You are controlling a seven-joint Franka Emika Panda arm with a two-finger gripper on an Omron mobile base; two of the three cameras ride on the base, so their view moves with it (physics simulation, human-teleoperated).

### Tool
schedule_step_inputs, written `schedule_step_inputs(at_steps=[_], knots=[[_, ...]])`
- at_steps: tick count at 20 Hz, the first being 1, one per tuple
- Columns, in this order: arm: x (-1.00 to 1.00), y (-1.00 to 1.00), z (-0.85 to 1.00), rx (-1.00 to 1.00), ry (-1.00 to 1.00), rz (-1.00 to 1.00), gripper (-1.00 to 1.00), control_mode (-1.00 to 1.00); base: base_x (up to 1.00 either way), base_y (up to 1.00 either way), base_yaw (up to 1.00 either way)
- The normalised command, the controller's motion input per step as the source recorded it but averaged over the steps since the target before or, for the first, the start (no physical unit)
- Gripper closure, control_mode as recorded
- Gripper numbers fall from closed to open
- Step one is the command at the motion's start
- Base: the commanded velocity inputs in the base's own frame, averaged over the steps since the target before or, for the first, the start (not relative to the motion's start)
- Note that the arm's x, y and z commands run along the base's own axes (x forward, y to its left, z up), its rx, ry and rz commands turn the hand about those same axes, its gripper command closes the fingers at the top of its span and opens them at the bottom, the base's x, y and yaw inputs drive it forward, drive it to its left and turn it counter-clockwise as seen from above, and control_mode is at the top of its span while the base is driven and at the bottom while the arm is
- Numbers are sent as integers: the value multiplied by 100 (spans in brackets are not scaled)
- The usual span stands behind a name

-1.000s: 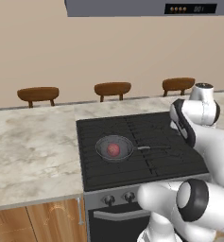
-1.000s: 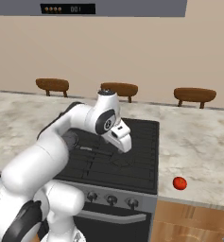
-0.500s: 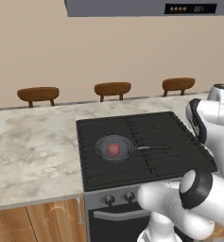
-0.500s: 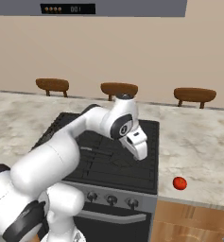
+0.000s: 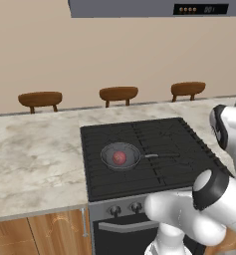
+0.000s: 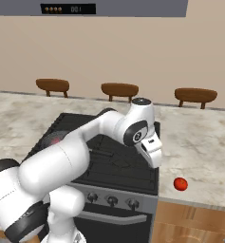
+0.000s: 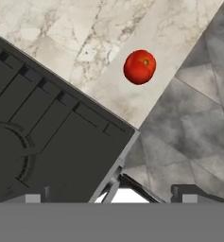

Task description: Place the pan on the front left burner on the stove. Then place the tomato and the onion in the pan and turn on the front left burner.

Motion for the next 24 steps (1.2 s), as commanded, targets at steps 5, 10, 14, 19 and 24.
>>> schedule_step_inputs(at_steps=[5,10,14,19,24], knots=[[-10,-46,0,0,0,-5,-100,-100,0,0,0],[-13,-37,-8,0,0,-1,-100,-100,0,0,0],[0,-27,-19,0,0,0,-100,-100,0,0,0],[0,-27,-24,0,0,0,-100,-100,0,0,0],[0,-26,-20,0,0,0,-100,-100,0,0,0]])
